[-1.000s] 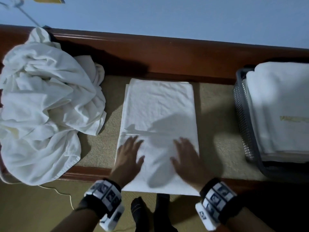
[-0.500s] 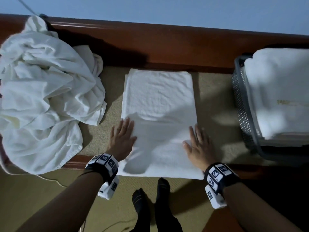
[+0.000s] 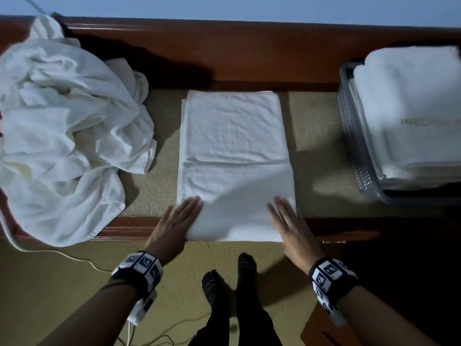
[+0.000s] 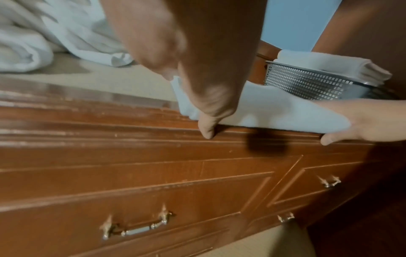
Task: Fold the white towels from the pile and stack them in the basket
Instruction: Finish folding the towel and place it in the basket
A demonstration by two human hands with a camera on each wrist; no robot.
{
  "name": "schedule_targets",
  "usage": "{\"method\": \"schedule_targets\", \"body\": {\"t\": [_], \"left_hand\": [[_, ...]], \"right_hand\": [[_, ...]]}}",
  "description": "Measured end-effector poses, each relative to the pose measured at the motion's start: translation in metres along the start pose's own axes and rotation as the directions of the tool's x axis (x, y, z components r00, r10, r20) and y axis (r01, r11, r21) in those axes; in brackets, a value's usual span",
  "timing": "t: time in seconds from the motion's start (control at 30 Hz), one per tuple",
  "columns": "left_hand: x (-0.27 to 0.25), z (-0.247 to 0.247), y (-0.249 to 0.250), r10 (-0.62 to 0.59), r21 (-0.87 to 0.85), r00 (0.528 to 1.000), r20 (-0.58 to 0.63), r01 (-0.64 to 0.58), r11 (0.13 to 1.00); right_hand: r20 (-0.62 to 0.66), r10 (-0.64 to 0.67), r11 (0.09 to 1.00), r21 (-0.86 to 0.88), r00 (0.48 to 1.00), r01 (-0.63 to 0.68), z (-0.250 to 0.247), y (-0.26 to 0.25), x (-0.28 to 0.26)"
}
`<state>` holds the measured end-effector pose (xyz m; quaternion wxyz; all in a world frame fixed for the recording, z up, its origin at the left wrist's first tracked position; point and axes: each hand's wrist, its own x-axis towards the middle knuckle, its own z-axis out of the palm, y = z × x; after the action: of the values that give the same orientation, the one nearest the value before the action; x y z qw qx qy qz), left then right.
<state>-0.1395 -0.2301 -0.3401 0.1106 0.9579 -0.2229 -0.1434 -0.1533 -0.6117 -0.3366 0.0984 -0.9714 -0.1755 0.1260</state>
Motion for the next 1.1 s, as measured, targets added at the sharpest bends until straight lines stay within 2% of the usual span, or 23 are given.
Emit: {"method": "schedule_targets", "body": {"t": [0.07,0.2,0.27,0.33,0.4,0.5,0.57,0.63,0.73,0.8,0.93,1.03,1.1], "left_hand": [[-0.001,-0.004,-0.004,0.027,-0.011,0.999,0.026,-0.026,1.0],[-0.012,-0.024,-0.001,0.009,-0.091,0.998,0.057,-0.004,0.996],[-0.019,-0.046,0.006,0.024,-0.166,0.993,0.112,-0.005,0.986],[-0.031,-0.076,0.015,0.033,-0.263,0.989,0.146,0.007,0.965],[-0.045,-0.104,0.022,0.037,-0.356,0.977,0.211,0.041,0.933],[-0.056,-0.133,0.02,-0.025,-0.547,0.966,0.258,0.167,0.82],[-0.048,-0.147,0.015,-0.109,-0.673,0.976,0.187,0.208,0.71],[-0.03,-0.161,0.012,-0.23,-0.767,0.97,0.073,0.202,0.609],[0.011,-0.171,-0.001,-0.39,-0.892,0.921,0.004,0.18,0.415],[0.044,-0.171,-0.013,-0.463,-0.926,0.886,-0.013,0.164,0.339],[0.116,-0.167,-0.034,-0.633,-0.916,0.771,-0.078,0.196,0.351],[0.167,-0.153,-0.056,-0.711,-0.88,0.702,-0.036,0.315,0.355],[0.194,-0.14,-0.068,-0.735,-0.875,0.677,0.035,0.377,0.305]], "right_hand": [[-0.017,0.014,0.999,0.029,1.0,-0.013,0.002,0.002,-0.005],[0.039,0.076,0.991,0.108,0.996,-0.08,-0.015,-0.005,-0.009],[0.12,0.079,0.973,0.206,0.99,-0.102,-0.032,-0.011,-0.016],[0.254,0.069,0.949,0.28,0.965,-0.142,-0.053,-0.014,-0.032],[0.302,0.037,0.924,0.352,0.953,-0.147,-0.077,-0.017,-0.048],[0.3,0.074,0.868,0.45,0.951,-0.21,-0.117,-0.021,-0.053],[0.293,0.154,0.846,0.454,0.944,-0.279,-0.139,-0.014,-0.041],[0.192,0.21,0.806,0.521,0.959,-0.281,-0.157,-0.003,-0.024],[0.063,0.306,0.592,0.769,0.95,-0.241,-0.177,0.009,0.008],[0.006,0.378,0.51,0.833,0.926,-0.214,-0.186,0.014,0.039],[-0.043,0.487,0.504,0.83,0.873,-0.24,-0.175,0.037,0.116],[0.012,0.582,0.456,0.823,0.813,-0.338,-0.157,0.057,0.172],[0.037,0.646,0.411,0.825,0.763,-0.388,-0.142,0.067,0.201]]}}
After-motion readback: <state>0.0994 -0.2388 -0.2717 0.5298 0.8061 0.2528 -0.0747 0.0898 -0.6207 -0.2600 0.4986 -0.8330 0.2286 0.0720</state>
